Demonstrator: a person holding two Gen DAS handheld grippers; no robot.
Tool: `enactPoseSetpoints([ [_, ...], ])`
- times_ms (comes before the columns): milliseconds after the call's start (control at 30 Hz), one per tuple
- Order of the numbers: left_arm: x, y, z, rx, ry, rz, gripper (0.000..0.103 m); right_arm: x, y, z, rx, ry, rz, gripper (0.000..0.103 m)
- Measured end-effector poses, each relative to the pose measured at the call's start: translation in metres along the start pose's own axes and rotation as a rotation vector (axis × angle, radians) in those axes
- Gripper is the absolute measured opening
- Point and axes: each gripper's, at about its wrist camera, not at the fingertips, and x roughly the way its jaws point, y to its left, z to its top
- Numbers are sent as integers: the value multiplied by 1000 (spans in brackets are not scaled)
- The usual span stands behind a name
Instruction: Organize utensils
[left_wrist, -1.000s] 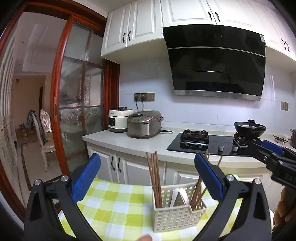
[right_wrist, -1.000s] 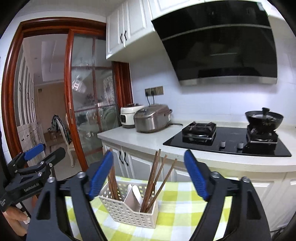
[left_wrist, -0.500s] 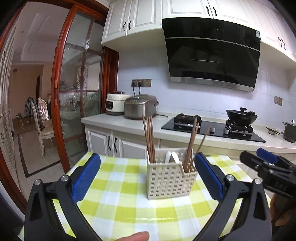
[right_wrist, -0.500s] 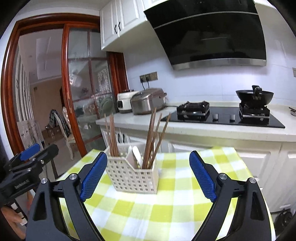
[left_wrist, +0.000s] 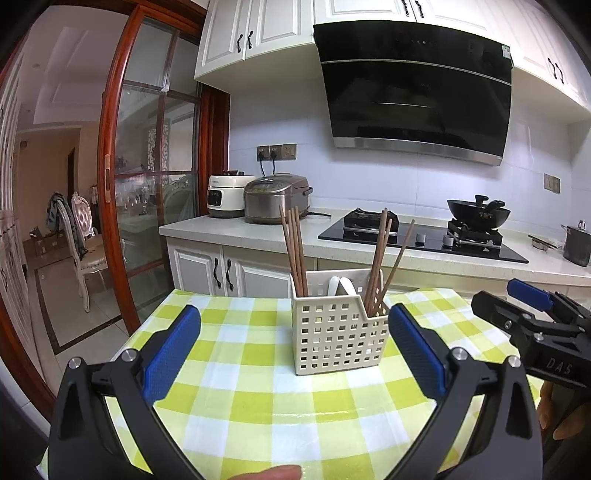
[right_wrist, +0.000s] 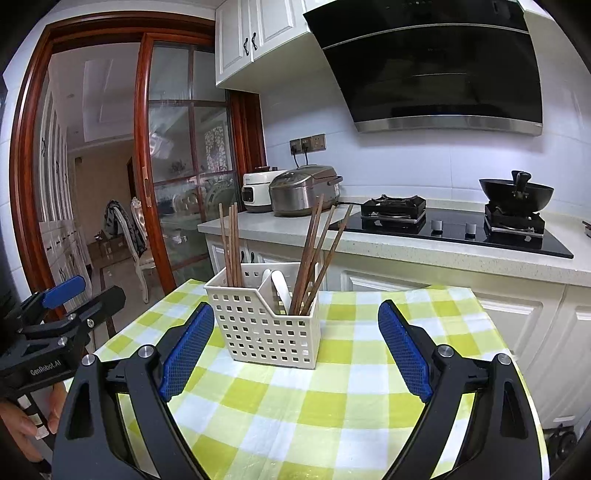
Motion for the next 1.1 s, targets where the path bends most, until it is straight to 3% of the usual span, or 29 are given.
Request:
enactPoseSetpoints([
  [1100, 4, -2, -2, -6, 7, -21, 98, 3, -2, -3, 10, 6, 8, 85],
])
